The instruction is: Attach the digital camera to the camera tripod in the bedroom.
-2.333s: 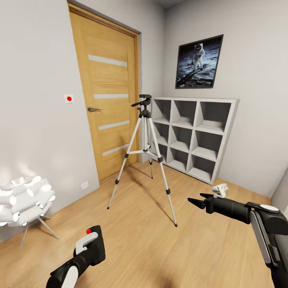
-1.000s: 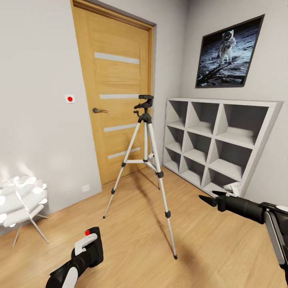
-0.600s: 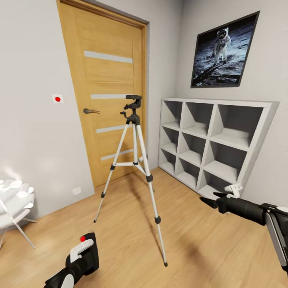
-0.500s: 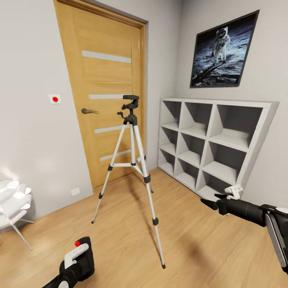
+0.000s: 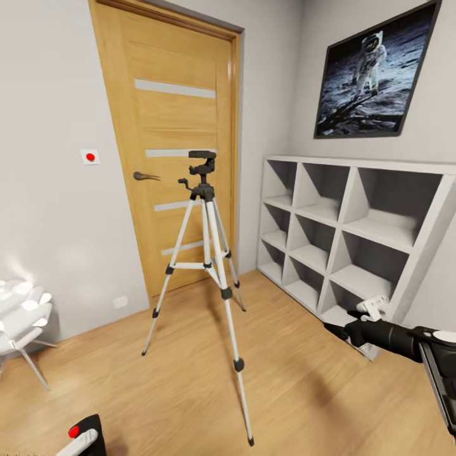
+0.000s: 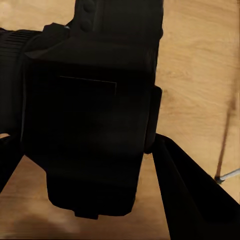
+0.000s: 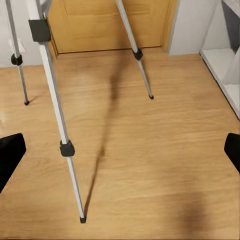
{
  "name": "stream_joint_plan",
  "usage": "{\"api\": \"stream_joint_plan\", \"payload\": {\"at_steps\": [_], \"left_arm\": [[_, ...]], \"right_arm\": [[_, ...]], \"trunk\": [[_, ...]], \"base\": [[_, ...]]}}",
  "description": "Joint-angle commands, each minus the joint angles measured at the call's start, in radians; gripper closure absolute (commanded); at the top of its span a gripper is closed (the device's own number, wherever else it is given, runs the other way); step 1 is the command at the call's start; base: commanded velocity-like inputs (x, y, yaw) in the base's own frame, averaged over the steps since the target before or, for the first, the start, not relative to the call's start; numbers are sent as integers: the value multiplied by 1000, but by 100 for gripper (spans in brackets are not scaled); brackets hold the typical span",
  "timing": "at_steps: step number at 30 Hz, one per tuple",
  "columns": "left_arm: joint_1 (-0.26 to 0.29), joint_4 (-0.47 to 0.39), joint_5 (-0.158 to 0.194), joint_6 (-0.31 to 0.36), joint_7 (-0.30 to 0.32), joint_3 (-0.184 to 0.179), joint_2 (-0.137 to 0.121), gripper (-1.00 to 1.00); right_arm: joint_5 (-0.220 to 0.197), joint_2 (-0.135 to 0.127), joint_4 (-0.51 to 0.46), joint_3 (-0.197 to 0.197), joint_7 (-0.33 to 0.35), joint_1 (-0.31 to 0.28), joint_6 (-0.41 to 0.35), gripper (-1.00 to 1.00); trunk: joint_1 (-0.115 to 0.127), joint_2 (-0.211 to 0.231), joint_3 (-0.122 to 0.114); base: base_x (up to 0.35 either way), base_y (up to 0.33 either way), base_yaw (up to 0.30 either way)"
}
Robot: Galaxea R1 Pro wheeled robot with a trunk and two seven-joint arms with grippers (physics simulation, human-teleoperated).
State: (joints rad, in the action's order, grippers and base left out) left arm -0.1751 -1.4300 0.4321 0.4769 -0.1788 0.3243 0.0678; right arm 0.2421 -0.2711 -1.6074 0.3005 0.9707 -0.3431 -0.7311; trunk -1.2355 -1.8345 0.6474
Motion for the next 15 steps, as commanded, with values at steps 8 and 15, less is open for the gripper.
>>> {"api": "stream_joint_plan", "payload": {"at_steps": [8, 15], "left_arm": [[-27, -4, 34, 3, 0, 40, 1, 100], [-40, -5, 40, 2, 1, 48, 1, 100]], "right_arm": [[18, 2, -1, -1, 48, -1, 1, -100], [24, 3, 0, -1, 55, -1, 4, -100]], "trunk": [[0, 0, 1], [0, 0, 1]], "base": [[169, -302, 245], [169, -302, 248]]}}
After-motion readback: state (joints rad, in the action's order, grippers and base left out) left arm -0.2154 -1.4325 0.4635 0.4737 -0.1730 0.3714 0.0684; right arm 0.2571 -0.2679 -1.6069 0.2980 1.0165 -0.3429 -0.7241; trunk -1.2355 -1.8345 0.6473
